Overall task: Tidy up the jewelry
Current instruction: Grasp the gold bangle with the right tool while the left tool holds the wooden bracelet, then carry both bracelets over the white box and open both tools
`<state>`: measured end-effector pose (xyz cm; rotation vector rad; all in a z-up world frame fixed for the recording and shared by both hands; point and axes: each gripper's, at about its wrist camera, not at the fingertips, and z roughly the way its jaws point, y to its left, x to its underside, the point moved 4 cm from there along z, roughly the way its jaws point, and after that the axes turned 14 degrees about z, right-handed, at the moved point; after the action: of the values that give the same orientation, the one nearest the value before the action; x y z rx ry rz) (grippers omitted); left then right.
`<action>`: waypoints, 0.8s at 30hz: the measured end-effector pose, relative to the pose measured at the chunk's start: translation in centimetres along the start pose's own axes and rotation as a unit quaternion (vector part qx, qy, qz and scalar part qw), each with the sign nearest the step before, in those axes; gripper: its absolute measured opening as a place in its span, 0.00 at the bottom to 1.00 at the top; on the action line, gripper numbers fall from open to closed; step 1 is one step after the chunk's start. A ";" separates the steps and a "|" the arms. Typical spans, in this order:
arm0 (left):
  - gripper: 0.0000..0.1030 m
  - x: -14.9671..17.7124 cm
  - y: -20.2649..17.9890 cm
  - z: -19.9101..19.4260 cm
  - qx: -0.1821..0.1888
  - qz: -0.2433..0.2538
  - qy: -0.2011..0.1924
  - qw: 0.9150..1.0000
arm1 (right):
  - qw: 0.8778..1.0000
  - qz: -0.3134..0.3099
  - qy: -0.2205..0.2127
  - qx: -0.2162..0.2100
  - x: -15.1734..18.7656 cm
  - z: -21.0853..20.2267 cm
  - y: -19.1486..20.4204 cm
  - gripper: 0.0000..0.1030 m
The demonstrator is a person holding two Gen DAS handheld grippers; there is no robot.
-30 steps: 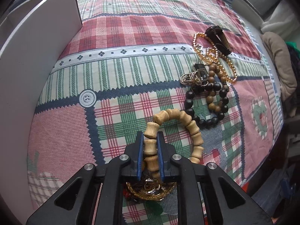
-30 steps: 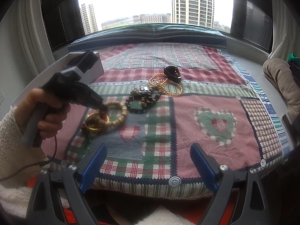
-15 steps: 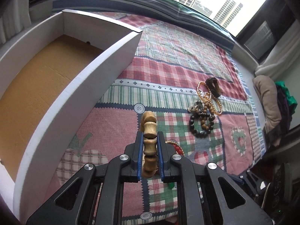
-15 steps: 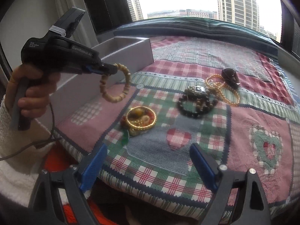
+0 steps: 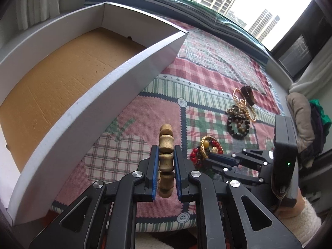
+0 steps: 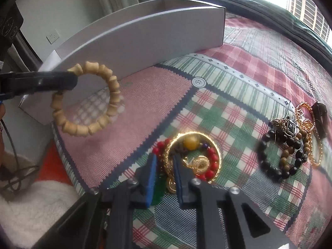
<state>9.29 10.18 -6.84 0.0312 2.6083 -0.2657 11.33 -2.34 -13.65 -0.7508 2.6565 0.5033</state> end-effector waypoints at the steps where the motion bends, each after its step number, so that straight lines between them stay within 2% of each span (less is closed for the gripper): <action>1: 0.12 0.0 0.0 0.1 0.000 0.001 0.000 1.000 | 1.000 -0.004 0.004 0.006 -0.2 0.4 -0.2 0.13; 4: 0.12 0.1 -0.1 0.4 0.006 -0.001 0.003 1.000 | 0.999 -0.018 0.018 0.032 -0.4 1.3 0.2 0.11; 6: 0.12 0.2 0.0 0.2 0.011 -0.003 0.002 1.000 | 0.999 -0.015 0.021 0.032 -0.7 1.5 0.0 0.07; 8: 0.12 0.4 0.1 -0.2 0.013 -0.006 -0.002 1.000 | 1.000 0.023 0.007 0.003 -1.3 0.1 -0.9 0.06; 10: 0.12 0.4 0.2 -0.7 0.016 -0.008 -0.007 1.000 | 0.996 0.077 -0.013 -0.047 -2.0 -2.1 -2.3 0.06; 12: 0.12 0.1 0.2 -1.2 0.021 -0.010 -0.014 1.000 | 0.986 0.131 -0.027 -0.101 -2.3 -4.3 -4.1 0.06; 16: 0.12 -0.3 -0.2 -2.3 0.033 -0.010 -0.026 0.999 | 0.966 0.198 -0.052 -0.160 -2.4 -7.1 -6.8 0.06; 18: 0.12 -0.5 -0.4 -3.4 0.047 -0.011 -0.035 0.998 | 0.960 0.212 -0.061 -0.173 -2.4 -8.2 -7.5 0.06; 24: 0.12 -1.9 -0.1 -9.0 0.078 -0.016 -0.089 0.993 | 0.966 0.173 -0.092 -0.170 -4.5 -11.3 -4.7 0.06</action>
<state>6.51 11.91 1.73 0.0181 2.4080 -0.4616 15.05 -8.85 -3.03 -0.3003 2.5592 1.0861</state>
